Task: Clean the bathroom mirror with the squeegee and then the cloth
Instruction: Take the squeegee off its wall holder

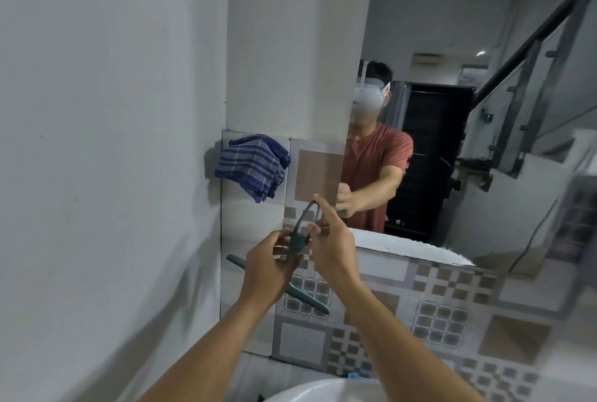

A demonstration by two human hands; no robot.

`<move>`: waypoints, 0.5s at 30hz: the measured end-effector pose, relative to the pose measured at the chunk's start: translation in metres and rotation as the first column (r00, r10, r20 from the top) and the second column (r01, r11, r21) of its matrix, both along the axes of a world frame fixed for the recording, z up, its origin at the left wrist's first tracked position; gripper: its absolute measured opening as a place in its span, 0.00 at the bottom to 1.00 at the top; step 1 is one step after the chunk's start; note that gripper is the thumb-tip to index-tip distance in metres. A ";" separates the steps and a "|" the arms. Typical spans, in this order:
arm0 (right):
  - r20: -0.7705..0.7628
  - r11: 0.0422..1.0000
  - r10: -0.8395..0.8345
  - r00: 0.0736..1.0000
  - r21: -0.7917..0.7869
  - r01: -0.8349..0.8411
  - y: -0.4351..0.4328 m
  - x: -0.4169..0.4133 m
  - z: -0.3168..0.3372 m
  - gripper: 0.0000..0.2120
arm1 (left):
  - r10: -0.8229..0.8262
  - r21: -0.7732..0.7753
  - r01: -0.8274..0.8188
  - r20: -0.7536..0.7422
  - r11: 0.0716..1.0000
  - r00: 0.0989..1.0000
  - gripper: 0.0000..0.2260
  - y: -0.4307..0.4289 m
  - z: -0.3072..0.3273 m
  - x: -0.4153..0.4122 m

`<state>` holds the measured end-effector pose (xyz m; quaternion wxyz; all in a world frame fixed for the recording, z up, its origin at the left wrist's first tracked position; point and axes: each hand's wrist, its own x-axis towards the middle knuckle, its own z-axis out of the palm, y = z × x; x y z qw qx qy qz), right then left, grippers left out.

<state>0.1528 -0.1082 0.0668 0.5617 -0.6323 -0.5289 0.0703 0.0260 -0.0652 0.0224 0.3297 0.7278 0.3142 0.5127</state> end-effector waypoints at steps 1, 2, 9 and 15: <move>-0.050 1.000 -0.011 0.999 0.016 0.012 -0.008 0.003 0.002 0.28 | -0.009 0.019 0.010 -0.039 1.000 0.999 0.13 -0.005 -0.001 0.000; -0.092 0.999 -0.025 0.995 0.036 0.029 -0.016 0.005 0.005 0.28 | -0.004 0.039 0.007 -0.073 0.999 0.997 0.13 -0.010 -0.002 0.001; -0.164 0.980 -0.121 0.979 0.137 0.144 -0.079 0.034 0.020 0.27 | 0.085 0.305 -0.015 -0.217 0.952 0.972 0.07 -0.051 0.027 0.019; 0.198 0.976 -0.211 0.957 0.103 0.194 -0.131 0.071 0.041 0.27 | 0.130 0.534 0.068 -0.325 0.843 0.937 0.14 -0.081 0.068 0.036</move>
